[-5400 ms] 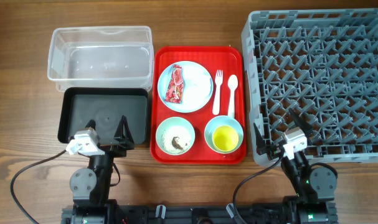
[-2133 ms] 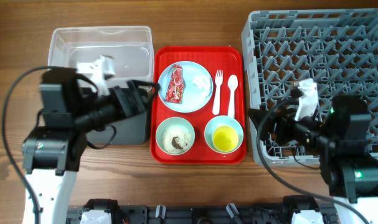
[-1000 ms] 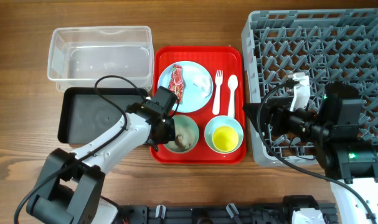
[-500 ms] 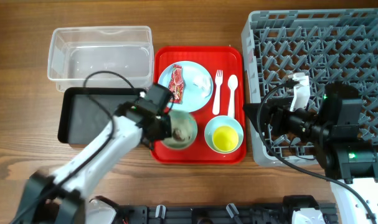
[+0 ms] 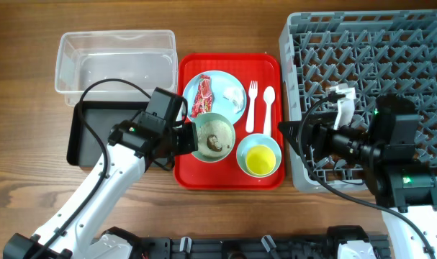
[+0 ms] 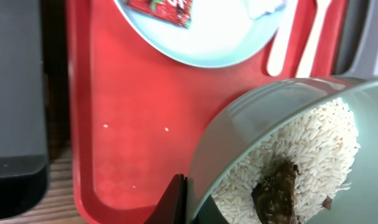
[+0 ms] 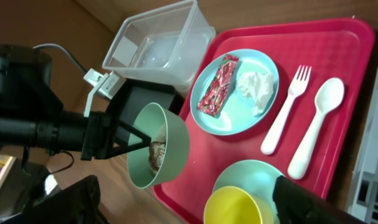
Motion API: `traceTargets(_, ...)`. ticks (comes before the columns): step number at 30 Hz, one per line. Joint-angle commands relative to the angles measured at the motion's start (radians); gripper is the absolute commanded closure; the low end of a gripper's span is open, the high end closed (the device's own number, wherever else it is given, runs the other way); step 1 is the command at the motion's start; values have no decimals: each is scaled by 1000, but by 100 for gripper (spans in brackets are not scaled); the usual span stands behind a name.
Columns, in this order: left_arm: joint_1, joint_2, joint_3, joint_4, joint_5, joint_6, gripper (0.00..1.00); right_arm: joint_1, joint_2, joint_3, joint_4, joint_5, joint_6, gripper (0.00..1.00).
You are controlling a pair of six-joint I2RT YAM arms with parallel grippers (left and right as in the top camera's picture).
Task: Sort waste into correct bins and load items into the dishwasher rack
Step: 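Lift the green bowl with the left gripper over the black tray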
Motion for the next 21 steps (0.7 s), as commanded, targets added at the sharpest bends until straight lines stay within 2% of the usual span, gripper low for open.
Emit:
traceTargets(1, 2, -21, 26, 6, 63, 24, 96, 47, 4, 21, -7, -14, 10, 13)
traceTargets(6, 2, -33, 51, 3, 63, 28, 96, 110, 6, 21, -23, 89, 26, 13)
traceTargets(13, 2, -52, 86, -24, 61, 54, 96, 115, 9, 21, -18, 96, 26, 13)
traceTargets(18, 4, -52, 86, -87, -34, 53, 96, 115, 16, 21, -17, 101, 27, 13)
traceTargets(21, 24, -56, 86, -106, -19, 50, 96, 115, 17, 21, -21, 119, 26, 13)
